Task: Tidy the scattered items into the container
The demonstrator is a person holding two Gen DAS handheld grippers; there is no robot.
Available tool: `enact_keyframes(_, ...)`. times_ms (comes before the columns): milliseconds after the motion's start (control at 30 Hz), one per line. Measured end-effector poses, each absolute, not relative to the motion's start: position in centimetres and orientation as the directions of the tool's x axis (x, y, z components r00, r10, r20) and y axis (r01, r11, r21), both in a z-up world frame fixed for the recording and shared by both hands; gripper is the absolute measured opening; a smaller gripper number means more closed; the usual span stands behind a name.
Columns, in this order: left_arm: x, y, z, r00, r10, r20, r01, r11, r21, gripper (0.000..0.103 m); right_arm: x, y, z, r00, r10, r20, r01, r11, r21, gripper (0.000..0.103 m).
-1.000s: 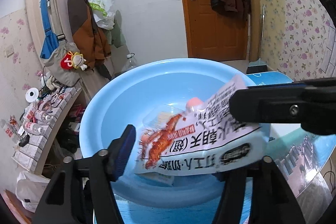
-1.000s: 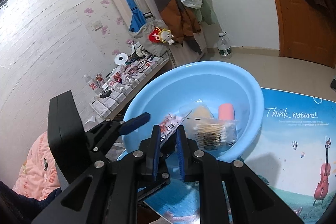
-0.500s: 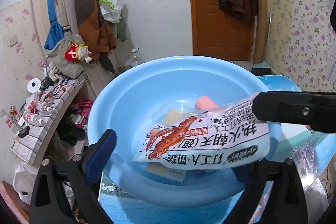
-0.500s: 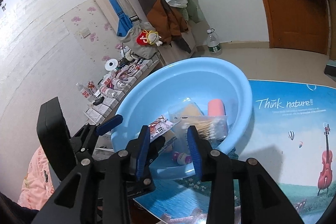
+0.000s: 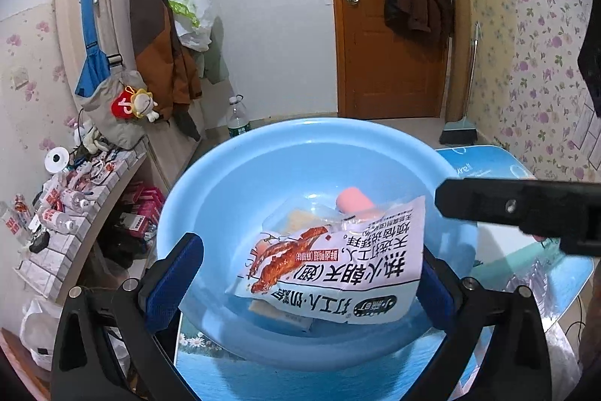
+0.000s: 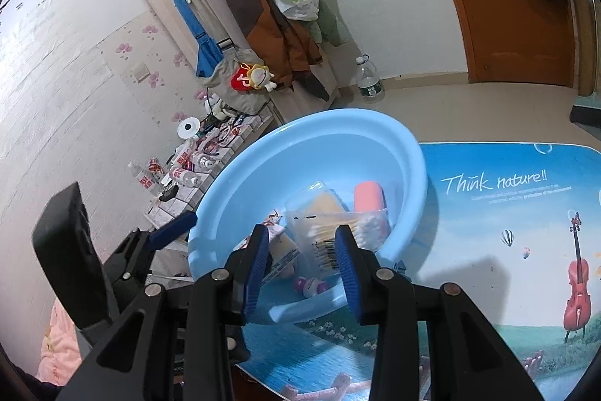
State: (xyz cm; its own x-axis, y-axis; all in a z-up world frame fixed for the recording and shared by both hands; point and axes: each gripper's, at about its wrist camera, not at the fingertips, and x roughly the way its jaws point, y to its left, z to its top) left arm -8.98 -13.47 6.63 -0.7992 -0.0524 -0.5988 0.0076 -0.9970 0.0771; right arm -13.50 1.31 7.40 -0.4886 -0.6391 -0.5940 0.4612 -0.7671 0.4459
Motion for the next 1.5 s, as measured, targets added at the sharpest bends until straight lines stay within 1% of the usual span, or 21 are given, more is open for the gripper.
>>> enact_keyframes(767,-8.1,-10.7,8.2,-0.813,-0.048,-0.580,-0.022,-0.993,0.114,0.103,-12.2,3.6,8.1,-0.512,-0.639,-0.574,0.452,-0.768,0.453,0.038)
enact_keyframes(1500,-6.9,-10.4,9.3,-0.819,-0.061,-0.571,-0.012,-0.992,0.123,0.103,-10.3,4.8,10.1,-0.532,-0.644,-0.550,0.462,-0.765,0.448,0.038)
